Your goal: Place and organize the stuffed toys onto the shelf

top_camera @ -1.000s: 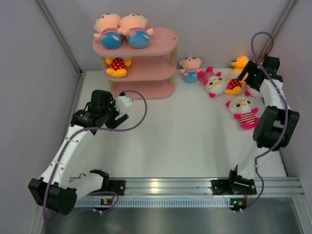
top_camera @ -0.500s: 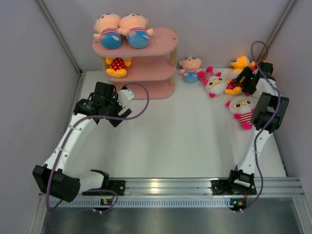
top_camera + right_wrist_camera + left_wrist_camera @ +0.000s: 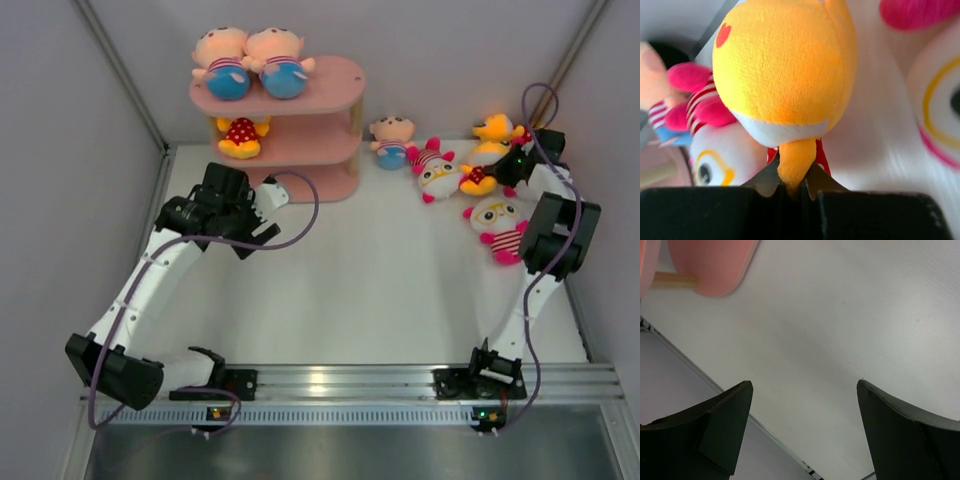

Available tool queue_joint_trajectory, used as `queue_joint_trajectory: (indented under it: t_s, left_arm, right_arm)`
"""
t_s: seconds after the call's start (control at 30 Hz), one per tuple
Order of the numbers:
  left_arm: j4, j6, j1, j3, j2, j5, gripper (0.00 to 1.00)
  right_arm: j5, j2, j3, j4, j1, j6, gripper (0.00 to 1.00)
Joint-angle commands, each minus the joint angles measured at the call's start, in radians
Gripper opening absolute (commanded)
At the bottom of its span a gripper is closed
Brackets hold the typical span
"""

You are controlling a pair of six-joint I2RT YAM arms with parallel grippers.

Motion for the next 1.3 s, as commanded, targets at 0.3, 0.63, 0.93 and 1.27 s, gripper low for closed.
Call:
queue_joint_trajectory:
  t_s: [0.3,0.63,0.93,1.27]
  left_arm:
    - [-0.011,0.175,-0.070,0.168,-0.087,0.277,0.96]
    - [0.029,0.347,-0.131,0.115,-0.191,0.349,0.98]
    - [0.027,0.437,-0.145,0.015,-0.262,0.374,0.93]
    - [0.029,0.476,-0.148,-0.006,-0.276,0.361,0.92]
  right_arm:
    - [0.166,-0.905,-0.510,0.146,0.209,0.069,0.00]
    - [0.509,-1.025,-0.783,0.569,0.990,0.464,0.00]
    - [0.485,-0.774,-0.627,0.698,1.188,0.629,0.00]
    - [0.453,-0.700,-0.555,0.706,1.258,0.651,0.00]
